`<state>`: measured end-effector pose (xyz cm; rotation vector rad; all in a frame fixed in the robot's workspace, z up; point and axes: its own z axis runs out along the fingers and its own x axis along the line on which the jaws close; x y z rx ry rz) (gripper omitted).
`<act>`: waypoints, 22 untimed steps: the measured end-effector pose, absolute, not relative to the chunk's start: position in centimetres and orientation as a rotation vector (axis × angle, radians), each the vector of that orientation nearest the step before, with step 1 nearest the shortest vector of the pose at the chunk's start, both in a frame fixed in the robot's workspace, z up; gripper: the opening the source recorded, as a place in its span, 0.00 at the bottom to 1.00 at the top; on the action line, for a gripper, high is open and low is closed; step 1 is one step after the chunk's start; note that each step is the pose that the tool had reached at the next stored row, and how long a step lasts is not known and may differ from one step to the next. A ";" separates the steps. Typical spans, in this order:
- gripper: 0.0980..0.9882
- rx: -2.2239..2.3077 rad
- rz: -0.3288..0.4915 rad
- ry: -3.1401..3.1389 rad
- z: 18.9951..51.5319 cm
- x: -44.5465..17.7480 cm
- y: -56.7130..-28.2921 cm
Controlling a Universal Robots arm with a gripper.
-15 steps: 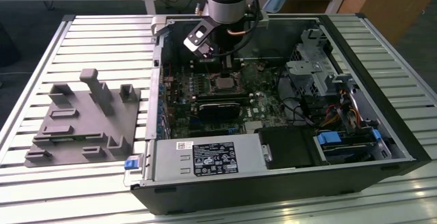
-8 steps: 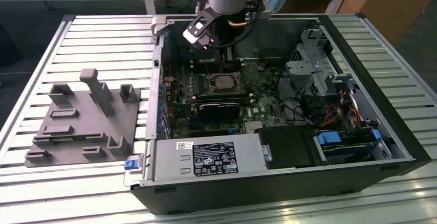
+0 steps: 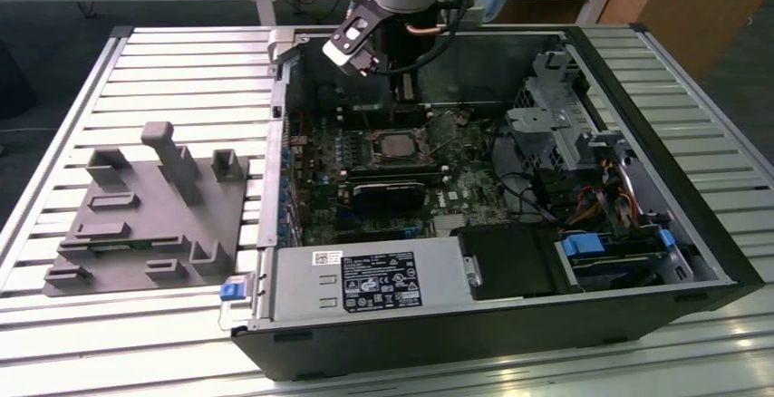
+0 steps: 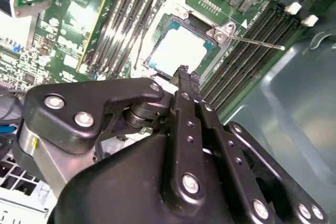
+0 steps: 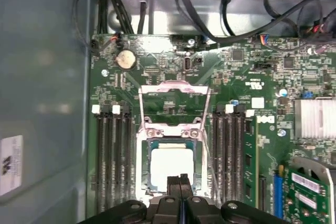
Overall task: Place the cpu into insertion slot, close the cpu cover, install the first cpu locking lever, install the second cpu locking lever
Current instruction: 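Close the cpu cover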
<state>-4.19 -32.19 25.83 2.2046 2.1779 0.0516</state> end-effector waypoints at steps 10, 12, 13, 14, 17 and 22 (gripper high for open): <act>0.02 2.221 0.067 2.214 25.8 -2.6 -32.6; 0.02 2.218 0.076 2.226 25.9 -2.6 -32.6; 0.02 2.217 0.077 2.226 26.0 -2.6 -32.6; 0.02 2.217 0.077 2.227 26.2 -2.6 -32.6; 0.02 2.217 0.077 2.227 26.3 -2.3 -32.6; 0.02 2.218 0.075 2.228 26.3 -0.8 -32.6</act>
